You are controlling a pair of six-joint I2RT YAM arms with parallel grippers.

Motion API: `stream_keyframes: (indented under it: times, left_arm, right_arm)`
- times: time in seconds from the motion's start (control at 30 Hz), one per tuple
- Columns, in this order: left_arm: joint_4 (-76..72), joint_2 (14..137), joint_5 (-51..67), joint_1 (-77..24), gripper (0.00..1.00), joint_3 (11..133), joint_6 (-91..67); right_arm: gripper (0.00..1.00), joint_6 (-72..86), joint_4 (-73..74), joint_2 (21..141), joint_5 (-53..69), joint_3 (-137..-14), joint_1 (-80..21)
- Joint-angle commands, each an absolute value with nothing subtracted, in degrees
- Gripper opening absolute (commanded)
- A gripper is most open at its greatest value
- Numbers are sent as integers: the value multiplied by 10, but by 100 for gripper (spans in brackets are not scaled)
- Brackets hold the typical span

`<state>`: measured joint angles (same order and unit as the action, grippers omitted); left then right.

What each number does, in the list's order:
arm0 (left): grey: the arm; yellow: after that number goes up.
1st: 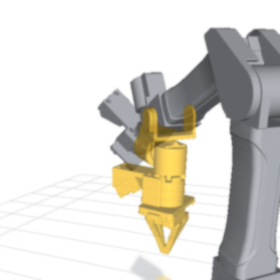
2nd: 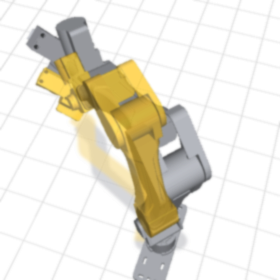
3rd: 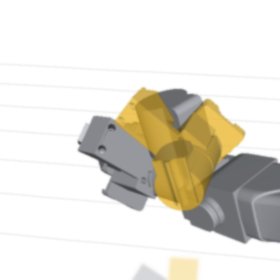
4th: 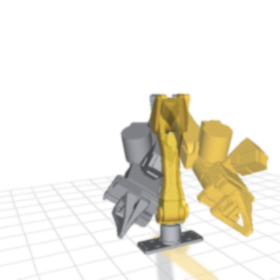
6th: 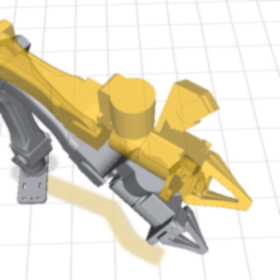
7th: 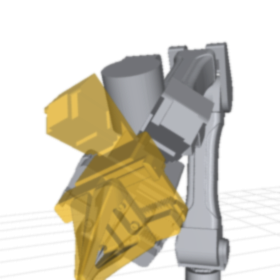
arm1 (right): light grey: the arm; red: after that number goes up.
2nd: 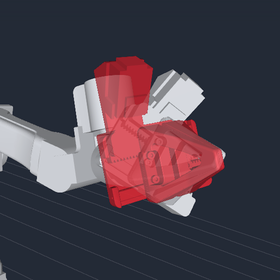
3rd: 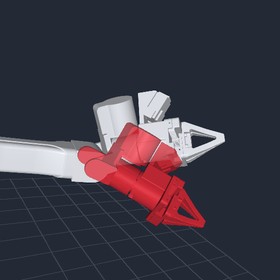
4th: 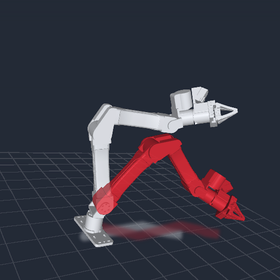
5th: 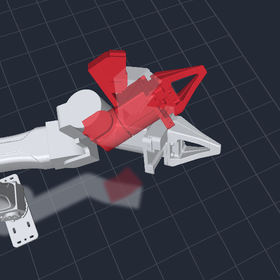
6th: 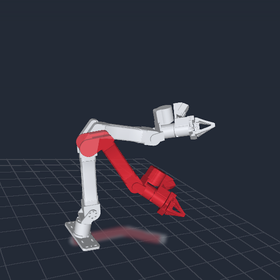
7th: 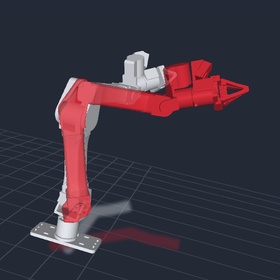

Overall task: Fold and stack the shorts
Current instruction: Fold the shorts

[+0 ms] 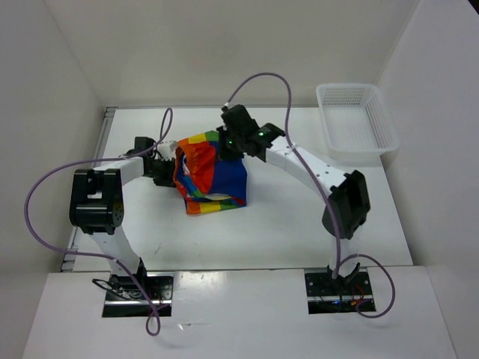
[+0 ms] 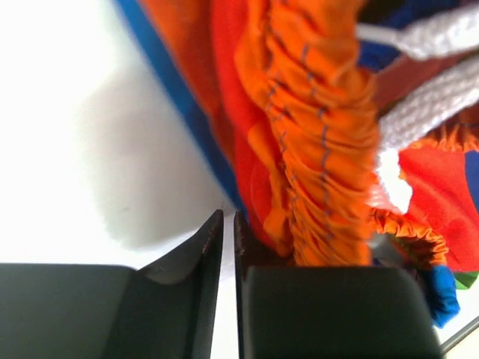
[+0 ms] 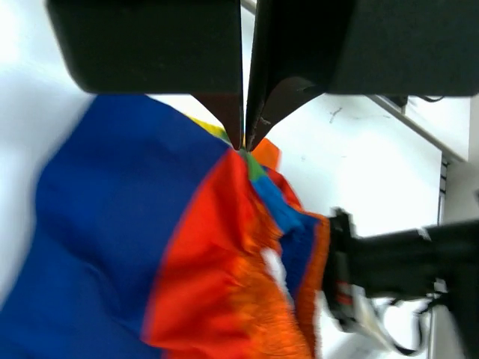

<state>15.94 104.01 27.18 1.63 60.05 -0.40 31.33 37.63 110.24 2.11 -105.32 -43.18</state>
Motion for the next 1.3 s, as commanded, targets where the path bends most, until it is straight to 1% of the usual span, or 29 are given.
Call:
stream_keyframes:
  times: [0.0,0.07,0.1,0.13,0.17,0.23,0.27,0.3,0.33,0.37,0.4,0.47,0.5,0.53,0.7,0.8,0.87,1.03,1.17,1.27]
  left_arm:
    - [204,1013,258,34,18,637,0]
    - [215,985,252,45,25,649,0]
    - [226,977,244,54,31,658,0]
    - [239,965,238,54,52,679,0]
    - [245,965,232,61,63,691,0]
    - [255,947,222,66,72,712,0]
    - [255,940,221,66,72,726,0]
    - [255,927,227,66,70,726,0]
    - [247,920,234,61,60,726,0]
    - [247,914,234,46,47,726,0]
    - [242,908,245,38,25,731,0]
    - [225,901,257,18,17,722,0]
    - [194,901,279,18,15,710,0]
    - [177,896,290,9,15,687,0]
    - [144,977,333,-40,15,680,0]
    - [124,1015,333,-51,15,667,0]
    - [124,1034,302,-51,15,661,0]
    - [116,1069,289,-37,14,621,0]
    - [122,1092,289,-31,13,614,0]
    - [152,1085,295,-25,12,634,0]
  right_arm:
    - [5,337,319,1023,7,-949,-396]
    - [5,343,311,985,20,-905,-383]
    - [5,343,305,975,20,-867,-377]
    - [5,343,305,960,25,-852,-369]
    - [6,343,305,955,25,-840,-369]
    - [12,343,305,948,25,-815,-369]
    - [15,343,311,947,25,-810,-369]
    - [26,343,311,947,31,-803,-369]
    - [31,343,311,947,31,-802,-364]
    - [33,343,311,947,38,-802,-364]
    - [33,343,311,947,38,-802,-364]
    - [28,343,311,970,43,-823,-364]
    - [24,343,311,980,50,-830,-364]
    - [15,343,311,990,56,-838,-364]
    - [3,337,277,1073,131,-851,-364]
    - [1,337,247,1106,156,-835,-364]
    - [1,337,240,1123,163,-827,-364]
    - [0,332,229,1171,120,-796,-364]
    - [0,326,243,1185,108,-796,-364]
    - [0,320,264,1150,94,-823,-364]
